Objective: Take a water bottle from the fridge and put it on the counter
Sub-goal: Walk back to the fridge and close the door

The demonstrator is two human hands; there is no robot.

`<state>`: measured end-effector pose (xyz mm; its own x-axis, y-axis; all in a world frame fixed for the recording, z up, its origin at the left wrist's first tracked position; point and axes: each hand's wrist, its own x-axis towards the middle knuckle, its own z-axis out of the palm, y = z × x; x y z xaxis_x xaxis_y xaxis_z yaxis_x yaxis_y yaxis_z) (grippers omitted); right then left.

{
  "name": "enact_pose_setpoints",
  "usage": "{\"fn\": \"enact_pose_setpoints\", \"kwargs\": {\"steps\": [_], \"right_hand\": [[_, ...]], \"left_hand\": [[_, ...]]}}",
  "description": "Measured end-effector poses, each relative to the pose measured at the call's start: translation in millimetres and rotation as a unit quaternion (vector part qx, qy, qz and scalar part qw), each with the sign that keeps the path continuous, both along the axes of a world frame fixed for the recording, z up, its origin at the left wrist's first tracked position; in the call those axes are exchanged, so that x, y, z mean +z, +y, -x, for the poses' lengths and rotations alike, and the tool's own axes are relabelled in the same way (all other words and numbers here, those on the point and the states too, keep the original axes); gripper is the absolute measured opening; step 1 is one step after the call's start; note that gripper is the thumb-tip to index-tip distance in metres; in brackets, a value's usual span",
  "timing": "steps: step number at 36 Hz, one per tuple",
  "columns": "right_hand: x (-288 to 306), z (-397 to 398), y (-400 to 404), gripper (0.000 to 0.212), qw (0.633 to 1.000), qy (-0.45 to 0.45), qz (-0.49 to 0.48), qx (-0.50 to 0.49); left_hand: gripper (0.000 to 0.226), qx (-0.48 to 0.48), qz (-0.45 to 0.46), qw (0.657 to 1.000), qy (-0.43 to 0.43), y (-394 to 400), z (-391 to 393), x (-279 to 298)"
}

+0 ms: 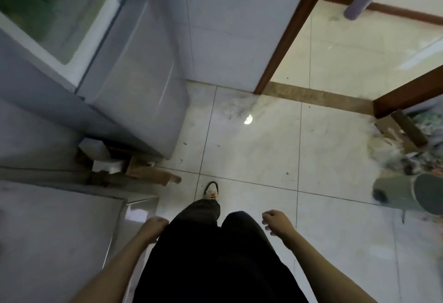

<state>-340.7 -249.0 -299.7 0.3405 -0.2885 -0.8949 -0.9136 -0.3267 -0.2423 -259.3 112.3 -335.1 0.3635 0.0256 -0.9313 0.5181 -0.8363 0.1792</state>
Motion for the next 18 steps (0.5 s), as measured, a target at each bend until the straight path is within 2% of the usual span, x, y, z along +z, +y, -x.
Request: {"fn": "enact_pose_setpoints", "kwargs": {"steps": [2,6,12,16,18], "right_hand": [[6.6,-6.2,-28.3,0.025,1.000,0.019,0.019,-0.006],[17.9,-26.8,-75.9,0.021,0.997,0.045,0.039,-0.040],[-0.1,-85.8,-137.1,0.014,0.993,0.075,0.016,-0.092],[-15.1,-155.2,-172.1,0.022,0.995,0.090,0.032,0.003],[-21.2,-195.9,-190.7,0.024,0.990,0.096,0.038,0.094]], "left_hand": [[0.019,0.040,0.007,0.999,0.006,-26.7,-38.9,9.0],[0.014,0.038,0.081,0.994,-0.067,-99.9,-147.4,33.6],[0.028,0.030,0.144,0.975,-0.168,-192.6,-272.3,53.2],[0.027,0.057,0.132,0.973,-0.182,-229.3,-311.9,47.9],[0.027,0.076,0.114,0.979,-0.150,-237.6,-314.9,36.8]]}}
